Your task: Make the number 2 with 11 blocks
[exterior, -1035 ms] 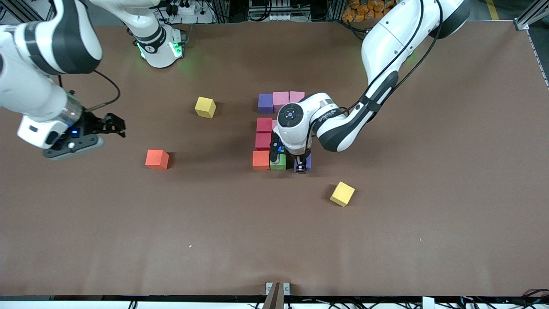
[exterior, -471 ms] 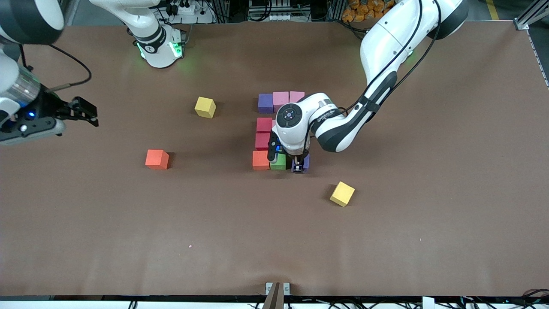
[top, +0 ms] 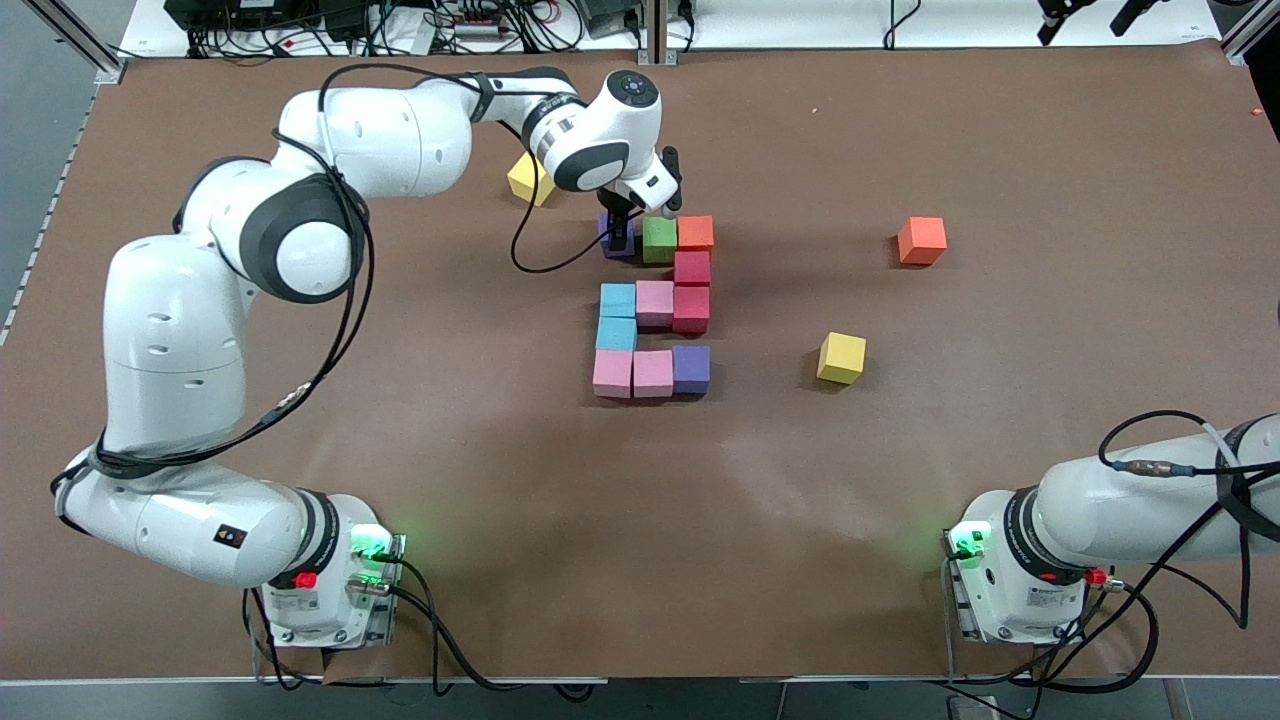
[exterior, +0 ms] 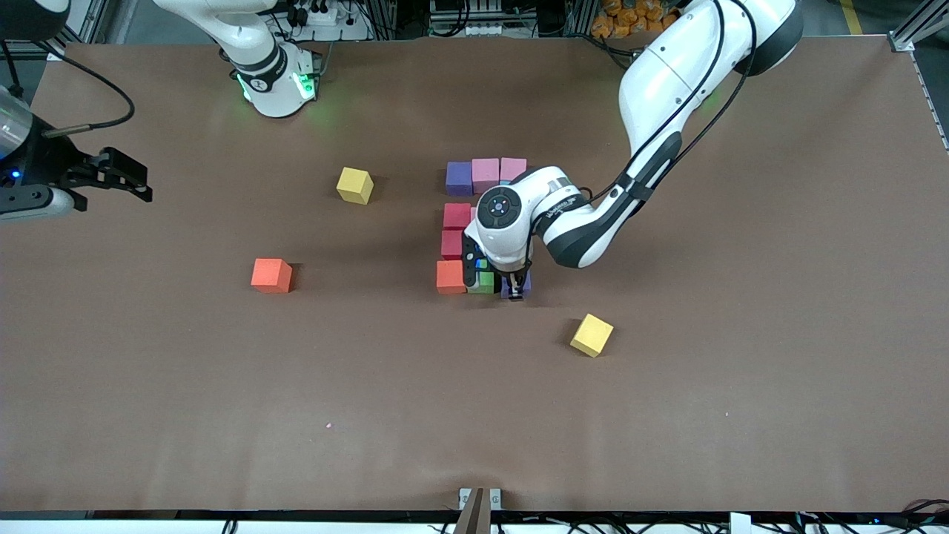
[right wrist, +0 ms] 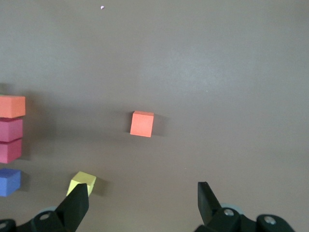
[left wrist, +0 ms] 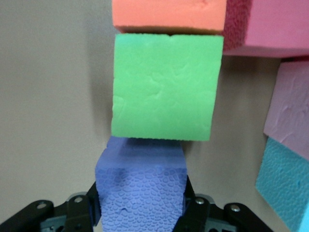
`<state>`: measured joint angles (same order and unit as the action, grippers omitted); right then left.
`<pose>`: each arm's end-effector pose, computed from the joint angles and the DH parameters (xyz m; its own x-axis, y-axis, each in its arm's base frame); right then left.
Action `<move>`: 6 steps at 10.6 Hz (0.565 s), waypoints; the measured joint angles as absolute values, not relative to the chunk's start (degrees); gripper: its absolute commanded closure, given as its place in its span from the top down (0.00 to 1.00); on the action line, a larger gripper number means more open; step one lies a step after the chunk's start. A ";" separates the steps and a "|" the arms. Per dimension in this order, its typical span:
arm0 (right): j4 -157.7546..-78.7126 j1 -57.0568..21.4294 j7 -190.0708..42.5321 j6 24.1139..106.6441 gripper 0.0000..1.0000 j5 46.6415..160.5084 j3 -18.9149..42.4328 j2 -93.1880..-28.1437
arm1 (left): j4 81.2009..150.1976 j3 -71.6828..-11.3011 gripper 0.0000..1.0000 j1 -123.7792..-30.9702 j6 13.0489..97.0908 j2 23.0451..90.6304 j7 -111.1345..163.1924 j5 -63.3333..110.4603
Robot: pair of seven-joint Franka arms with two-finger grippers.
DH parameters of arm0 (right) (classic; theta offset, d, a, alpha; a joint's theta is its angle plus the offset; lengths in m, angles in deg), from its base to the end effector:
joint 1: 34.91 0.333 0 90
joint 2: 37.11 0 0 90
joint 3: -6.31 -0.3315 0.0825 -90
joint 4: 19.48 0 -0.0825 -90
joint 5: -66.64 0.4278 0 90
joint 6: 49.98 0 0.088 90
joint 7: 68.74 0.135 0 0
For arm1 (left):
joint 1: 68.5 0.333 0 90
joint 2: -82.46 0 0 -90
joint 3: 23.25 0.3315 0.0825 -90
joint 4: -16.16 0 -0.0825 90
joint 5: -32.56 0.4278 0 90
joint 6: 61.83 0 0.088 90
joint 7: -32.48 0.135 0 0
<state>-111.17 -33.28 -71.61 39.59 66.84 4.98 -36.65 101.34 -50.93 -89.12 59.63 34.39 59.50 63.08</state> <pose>0.5925 0.0312 0.6010 0.9944 0.1016 -0.0288 0.1015 -0.9948 -0.0047 0.5558 -0.4994 0.1603 0.0742 -0.9904 -0.1169 -0.9972 -0.0727 -0.0173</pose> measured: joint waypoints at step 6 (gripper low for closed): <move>-109.88 -31.90 -69.06 41.19 1.00 63.45 6.84 -36.66 | 101.27 -50.92 0.78 -90.44 59.63 34.19 59.00 62.80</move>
<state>-109.88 -31.90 -69.06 41.19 63.45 6.84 -36.66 101.27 -50.92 -90.44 59.63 34.19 59.00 62.80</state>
